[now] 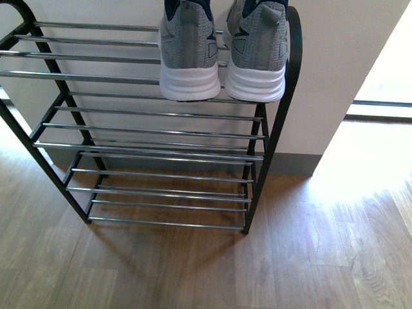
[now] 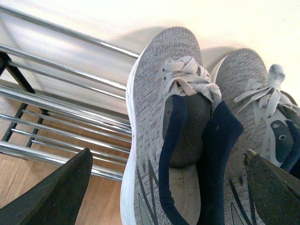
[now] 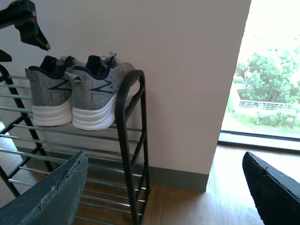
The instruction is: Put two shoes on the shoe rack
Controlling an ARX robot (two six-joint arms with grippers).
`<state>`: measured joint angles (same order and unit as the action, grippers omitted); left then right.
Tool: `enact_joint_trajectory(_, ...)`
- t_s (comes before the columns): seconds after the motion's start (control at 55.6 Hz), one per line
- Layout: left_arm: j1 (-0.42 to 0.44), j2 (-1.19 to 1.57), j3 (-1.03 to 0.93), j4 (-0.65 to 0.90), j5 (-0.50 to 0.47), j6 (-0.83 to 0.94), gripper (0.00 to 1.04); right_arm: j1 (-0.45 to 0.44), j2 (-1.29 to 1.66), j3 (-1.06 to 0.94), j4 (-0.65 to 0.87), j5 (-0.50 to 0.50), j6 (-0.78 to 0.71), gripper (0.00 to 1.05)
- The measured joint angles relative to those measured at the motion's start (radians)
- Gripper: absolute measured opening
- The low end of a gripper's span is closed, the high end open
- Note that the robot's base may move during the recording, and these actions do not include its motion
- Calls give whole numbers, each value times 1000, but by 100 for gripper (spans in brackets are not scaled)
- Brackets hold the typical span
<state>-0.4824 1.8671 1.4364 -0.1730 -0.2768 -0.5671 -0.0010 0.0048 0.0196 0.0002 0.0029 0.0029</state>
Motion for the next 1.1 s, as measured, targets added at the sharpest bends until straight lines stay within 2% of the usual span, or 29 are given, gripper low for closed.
enact_joint_trajectory(0.162, 1, -103, -98, 66, -21, 24, 95, 0, 0, 0, 0, 0, 0, 96)
enact_joint_trajectory(0.45, 6, -479, -393, 235, -144, 95, 95, 0, 0, 0, 0, 0, 0, 96)
enact_joint_trajectory(0.593, 23, -664, -515, 246, -187, 134, 95, 0, 0, 0, 0, 0, 0, 96)
enact_joint_trajectory(0.683, 34, -806, -625, 251, -254, 188, 95, 0, 0, 0, 0, 0, 0, 96)
enact_joint_trajectory(0.899, -16, -1080, -875, 287, -378, 275, 95, 0, 0, 0, 0, 0, 0, 96)
enact_joint_trajectory(1.097, 2, -1122, -927, 304, -385, 275, 95, 0, 0, 0, 0, 0, 0, 96)
